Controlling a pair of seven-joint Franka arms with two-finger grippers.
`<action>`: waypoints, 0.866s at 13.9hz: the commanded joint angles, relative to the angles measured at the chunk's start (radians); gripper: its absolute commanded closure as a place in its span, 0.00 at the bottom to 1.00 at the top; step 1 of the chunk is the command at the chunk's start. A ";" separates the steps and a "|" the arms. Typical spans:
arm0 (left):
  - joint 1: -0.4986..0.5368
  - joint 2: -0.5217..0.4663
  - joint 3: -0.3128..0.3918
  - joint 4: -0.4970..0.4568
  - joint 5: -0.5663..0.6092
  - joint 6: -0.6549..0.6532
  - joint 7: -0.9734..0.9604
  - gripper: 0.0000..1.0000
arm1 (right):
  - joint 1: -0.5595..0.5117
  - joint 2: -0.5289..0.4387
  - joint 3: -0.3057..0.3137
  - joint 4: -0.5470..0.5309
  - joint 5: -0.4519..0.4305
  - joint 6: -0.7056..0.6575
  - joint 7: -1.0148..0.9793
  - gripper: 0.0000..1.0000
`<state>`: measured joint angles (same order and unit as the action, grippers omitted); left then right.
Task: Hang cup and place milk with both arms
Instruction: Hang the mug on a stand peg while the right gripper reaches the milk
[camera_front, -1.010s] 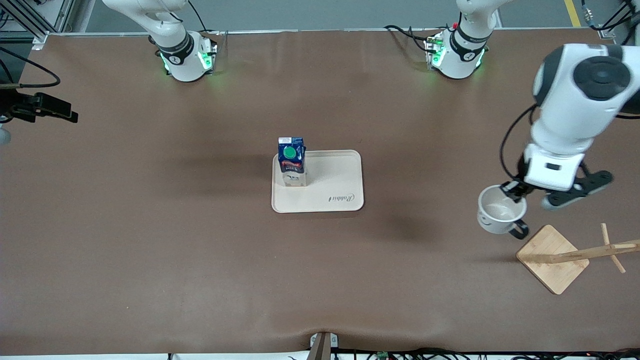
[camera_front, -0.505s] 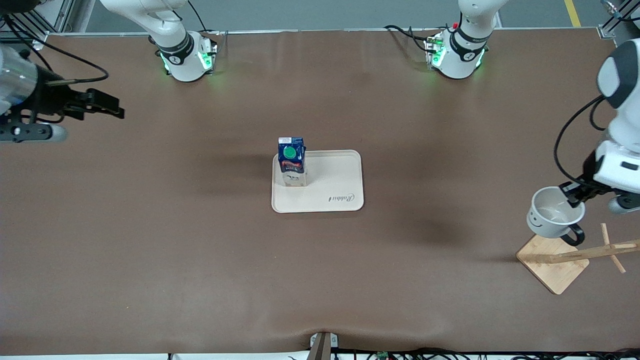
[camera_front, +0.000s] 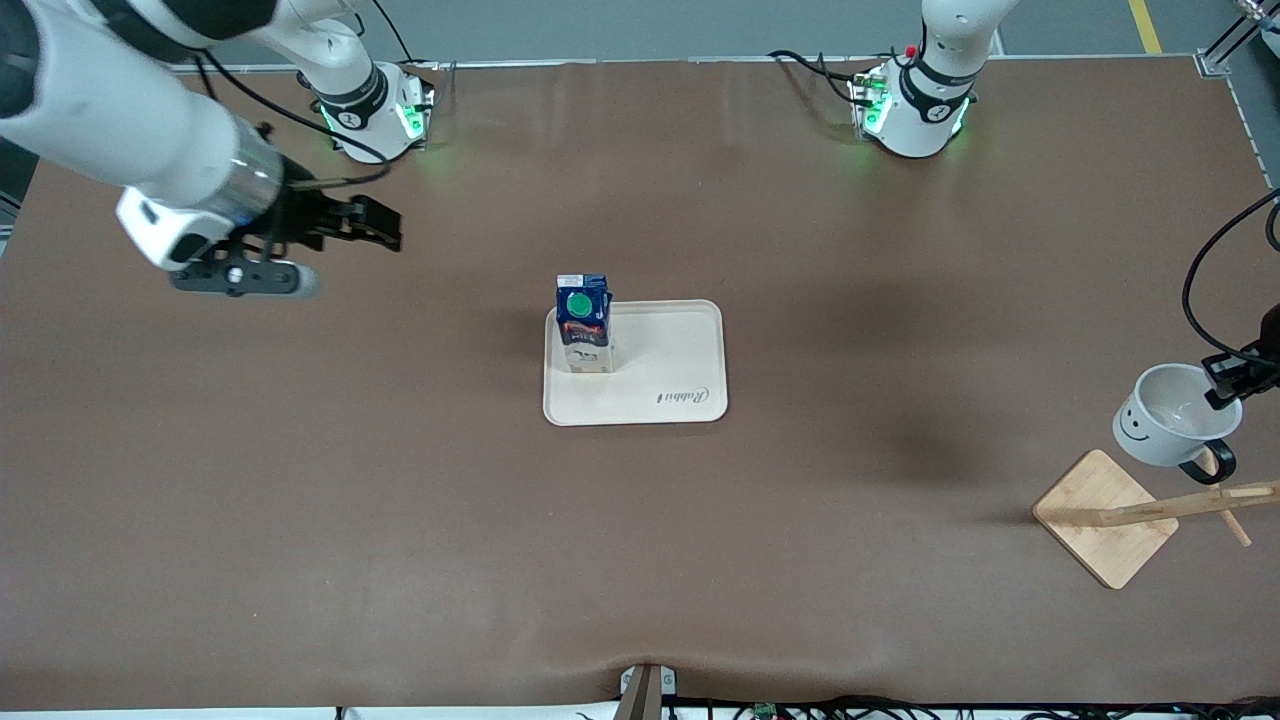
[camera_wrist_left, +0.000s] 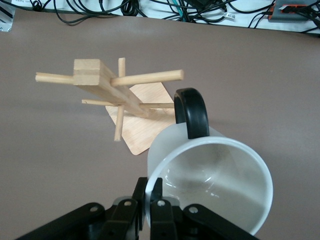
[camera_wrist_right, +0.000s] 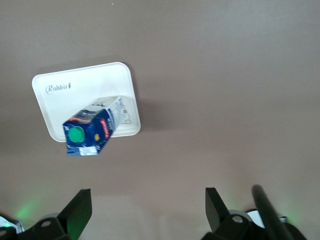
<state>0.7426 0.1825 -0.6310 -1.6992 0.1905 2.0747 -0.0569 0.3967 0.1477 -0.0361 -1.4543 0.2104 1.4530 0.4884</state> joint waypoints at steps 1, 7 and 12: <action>0.017 0.011 -0.009 0.021 -0.035 -0.010 0.039 1.00 | 0.100 0.053 -0.011 0.003 0.011 0.077 0.135 0.00; 0.005 0.026 -0.016 0.044 -0.068 -0.008 0.048 1.00 | 0.246 0.187 -0.013 -0.004 -0.022 0.225 0.287 0.00; 0.014 0.084 -0.012 0.094 -0.066 -0.008 0.130 1.00 | 0.317 0.213 -0.013 -0.125 -0.043 0.406 0.343 0.00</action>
<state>0.7478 0.2318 -0.6382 -1.6513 0.1419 2.0750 0.0266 0.6861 0.3784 -0.0379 -1.5115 0.1841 1.7899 0.7893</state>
